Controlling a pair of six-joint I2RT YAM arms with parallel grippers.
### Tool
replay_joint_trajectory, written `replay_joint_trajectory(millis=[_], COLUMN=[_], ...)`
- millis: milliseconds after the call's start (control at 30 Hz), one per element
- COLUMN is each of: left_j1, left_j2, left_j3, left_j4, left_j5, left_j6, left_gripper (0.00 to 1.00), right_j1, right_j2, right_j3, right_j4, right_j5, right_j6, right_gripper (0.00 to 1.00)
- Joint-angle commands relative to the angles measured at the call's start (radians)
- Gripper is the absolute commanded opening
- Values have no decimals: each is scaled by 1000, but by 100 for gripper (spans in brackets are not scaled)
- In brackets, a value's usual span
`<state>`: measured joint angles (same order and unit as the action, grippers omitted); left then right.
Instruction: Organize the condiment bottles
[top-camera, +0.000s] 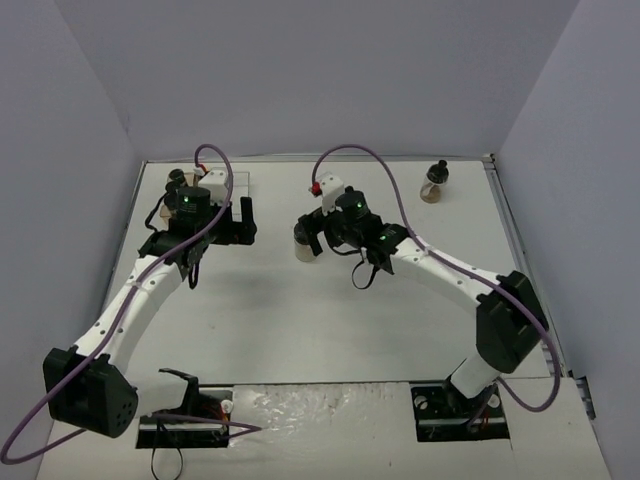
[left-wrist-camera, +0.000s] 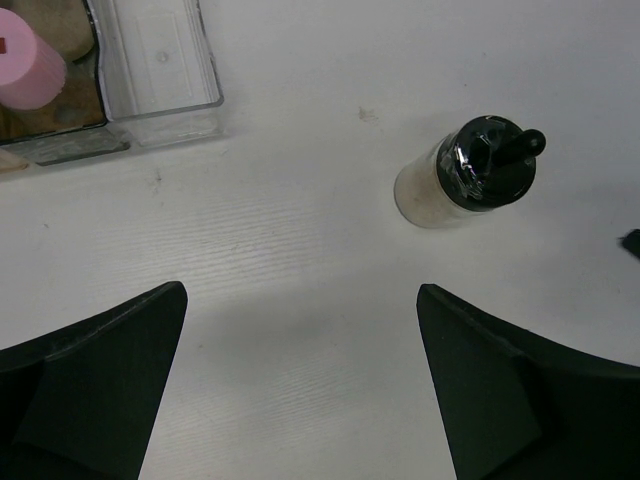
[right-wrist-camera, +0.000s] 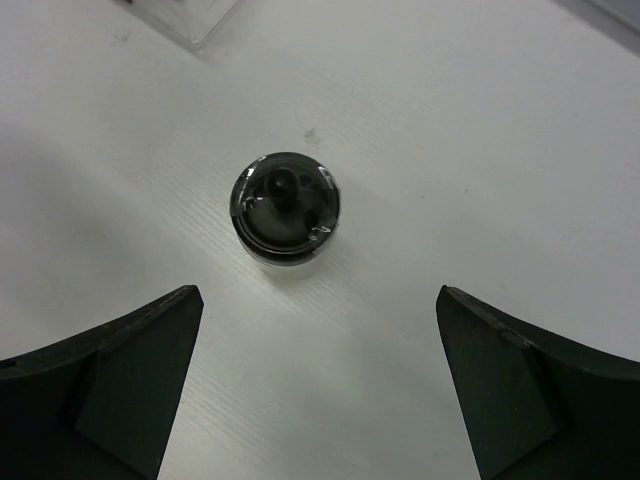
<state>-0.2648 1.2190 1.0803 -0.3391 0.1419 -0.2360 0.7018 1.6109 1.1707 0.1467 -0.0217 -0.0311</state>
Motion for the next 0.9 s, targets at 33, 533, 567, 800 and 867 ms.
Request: replay_joint_trajectory(millis=[33,533,567,800,867], left_j1=[-64,-310,-315,-320,-319], left_j2=[29,331,362,464,497], left_j3=[5,108,119,170,195], left_j4=[142,386,395,410,407], left_j5=[69,-45,-50,-97,-105], left_j6=[-1,27,35,72,80], left_gripper=[97,97,97,97,96], right_j1=[-97,-193,-193,-193,-193], right_j2=[-337,-742,-742,-760,-766], right_j3=[-113,-290,-291,-303,-306], right_j4=[-102,-142,-142,-142,-142], right_j5=[147,215,211,204,211], right_j6=[22,77,78,76,77], right_gripper=[100,100,100,100,100])
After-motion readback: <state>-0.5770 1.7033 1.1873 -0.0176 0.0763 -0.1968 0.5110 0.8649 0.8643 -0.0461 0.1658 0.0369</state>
